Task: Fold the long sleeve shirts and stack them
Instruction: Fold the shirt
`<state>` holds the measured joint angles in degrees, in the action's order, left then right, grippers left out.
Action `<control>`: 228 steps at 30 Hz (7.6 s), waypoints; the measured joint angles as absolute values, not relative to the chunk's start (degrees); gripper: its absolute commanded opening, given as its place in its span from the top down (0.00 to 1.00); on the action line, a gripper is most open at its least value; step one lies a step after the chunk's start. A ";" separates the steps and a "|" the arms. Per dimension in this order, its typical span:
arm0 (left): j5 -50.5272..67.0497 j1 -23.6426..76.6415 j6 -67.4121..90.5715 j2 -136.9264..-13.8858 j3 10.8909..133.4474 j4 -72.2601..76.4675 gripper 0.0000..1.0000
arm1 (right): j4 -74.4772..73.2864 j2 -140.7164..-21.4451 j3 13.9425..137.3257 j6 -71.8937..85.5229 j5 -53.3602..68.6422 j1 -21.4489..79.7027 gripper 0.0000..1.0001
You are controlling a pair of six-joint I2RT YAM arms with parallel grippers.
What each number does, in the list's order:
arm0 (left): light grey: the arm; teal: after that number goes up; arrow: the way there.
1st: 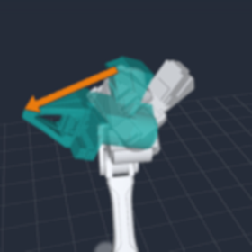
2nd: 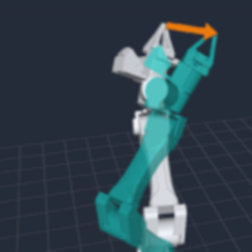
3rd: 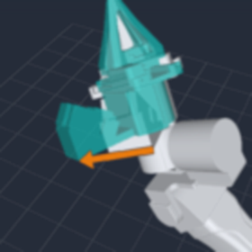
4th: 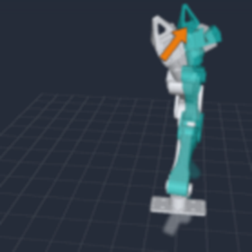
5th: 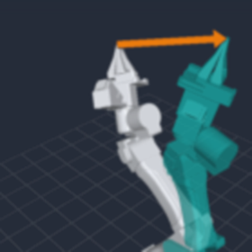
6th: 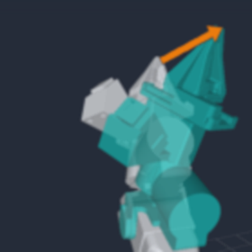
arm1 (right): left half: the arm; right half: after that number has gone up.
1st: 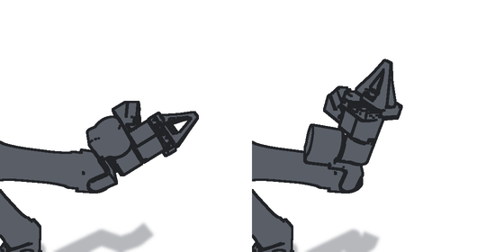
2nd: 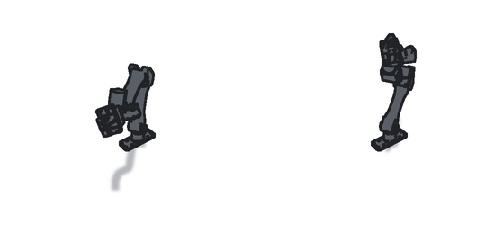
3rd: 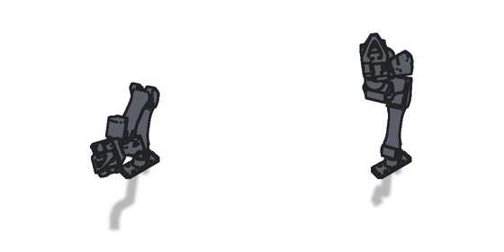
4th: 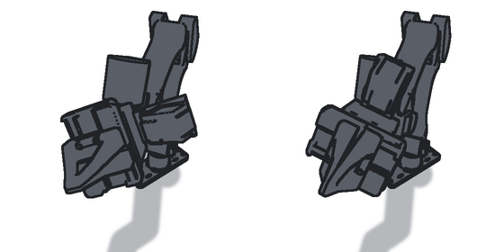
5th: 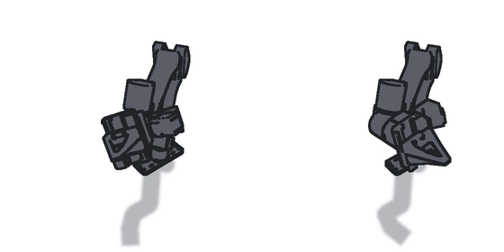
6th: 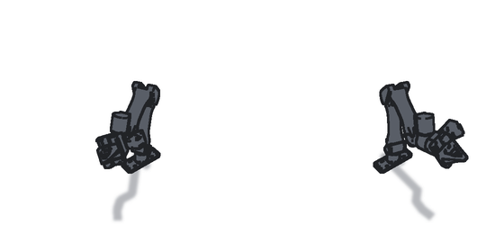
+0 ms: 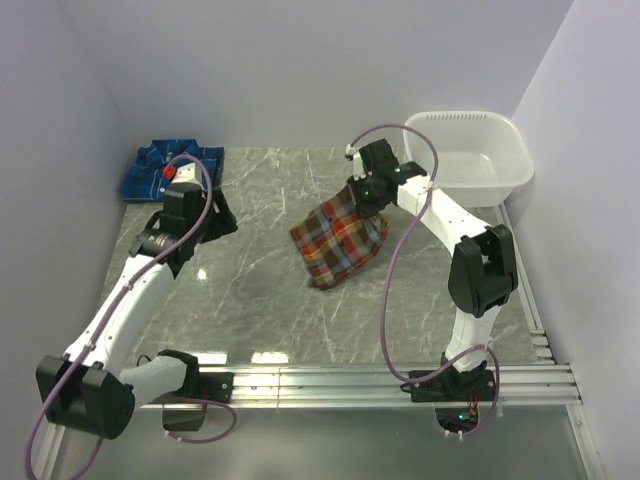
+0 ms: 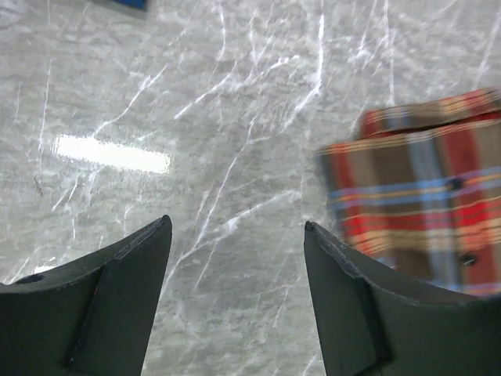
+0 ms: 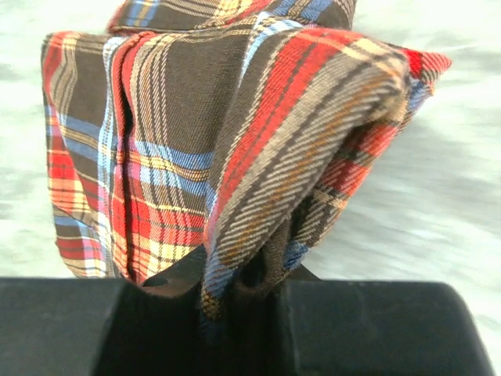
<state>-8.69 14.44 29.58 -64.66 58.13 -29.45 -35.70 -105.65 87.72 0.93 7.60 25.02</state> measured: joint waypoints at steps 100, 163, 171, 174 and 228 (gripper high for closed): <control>19.59 16.86 52.51 -99.29 50.94 -2.24 0.40 | -19.68 -90.39 67.31 16.47 -9.04 51.46 0.36; 21.91 18.44 56.21 -104.77 47.27 13.58 0.99 | -15.70 -114.54 86.89 15.92 -24.97 52.36 1.00; 21.50 18.50 56.21 -104.38 47.22 12.93 0.99 | -15.51 -114.63 86.11 15.53 -24.08 53.41 0.99; 21.34 18.52 56.23 -104.29 47.20 12.80 0.98 | -15.38 -114.93 86.11 15.62 -23.51 53.43 0.93; 10.17 30.61 59.88 -98.65 46.24 8.86 0.57 | 20.34 -90.52 35.64 50.35 17.54 33.82 0.62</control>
<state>10.17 30.61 59.88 -98.65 46.24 8.86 20.34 -90.52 35.64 50.35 17.54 33.82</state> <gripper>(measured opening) 0.422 0.382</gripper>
